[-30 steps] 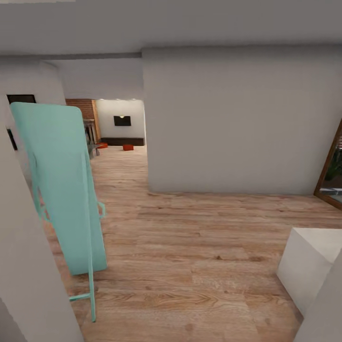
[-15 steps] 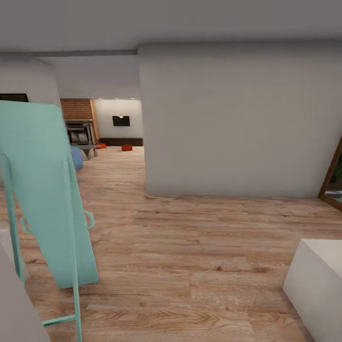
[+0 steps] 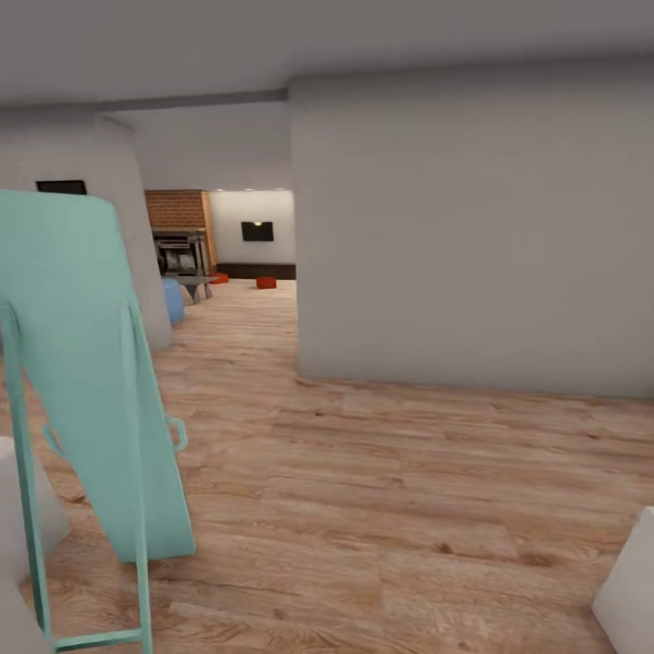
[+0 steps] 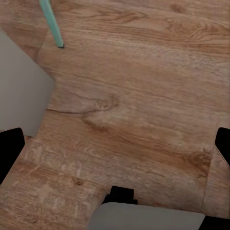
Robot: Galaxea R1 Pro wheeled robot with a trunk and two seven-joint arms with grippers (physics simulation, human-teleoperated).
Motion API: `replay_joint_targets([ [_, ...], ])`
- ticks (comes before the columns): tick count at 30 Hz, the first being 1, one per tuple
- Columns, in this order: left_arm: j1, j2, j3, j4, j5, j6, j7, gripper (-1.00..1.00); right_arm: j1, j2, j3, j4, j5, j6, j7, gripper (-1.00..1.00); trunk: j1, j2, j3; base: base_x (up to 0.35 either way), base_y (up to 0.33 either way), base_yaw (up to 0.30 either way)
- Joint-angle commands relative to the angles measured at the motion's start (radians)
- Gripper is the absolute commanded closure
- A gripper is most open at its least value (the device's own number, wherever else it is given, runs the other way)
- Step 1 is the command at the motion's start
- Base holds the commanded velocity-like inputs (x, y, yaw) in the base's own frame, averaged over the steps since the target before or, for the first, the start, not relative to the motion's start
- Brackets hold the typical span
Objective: Move the two storage containers from the living room to the garage. In the garage, place one container on the floor and stack the other container on top of it (either order is fine).
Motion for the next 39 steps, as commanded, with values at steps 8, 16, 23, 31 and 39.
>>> replay_joint_targets([
  [8,0.0,-0.001,0.002,-0.002,0.003,-0.002,-0.001,-1.0,0.001,-0.001,0.0,-0.001,0.011,0.001,-0.007,-1.0,0.001,0.0,-0.001,0.325,-0.077,0.026],
  [16,0.0,-0.001,0.002,-0.002,0.003,-0.002,-0.001,-1.0,0.001,0.0,0.004,0.0,0.012,0.001,-0.007,-1.0,0.001,0.0,-0.001,0.325,-0.077,0.001],
  [23,0.0,-0.001,0.002,-0.002,0.003,-0.002,0.001,-1.0,0.001,-0.001,0.007,0.0,0.015,0.001,-0.007,-1.0,0.001,0.0,-0.001,0.325,-0.077,0.0],
  [31,0.0,-0.002,0.002,-0.002,0.003,-0.002,0.001,-1.0,0.001,0.0,0.008,0.0,0.015,0.001,-0.008,-1.0,0.001,0.0,-0.001,0.325,-0.068,0.0],
  [39,0.0,-0.002,0.002,-0.002,0.002,-0.002,0.001,-1.0,0.001,0.0,0.007,0.0,0.015,0.001,-0.008,-1.0,0.001,0.0,-0.001,0.325,-0.008,0.0],
])
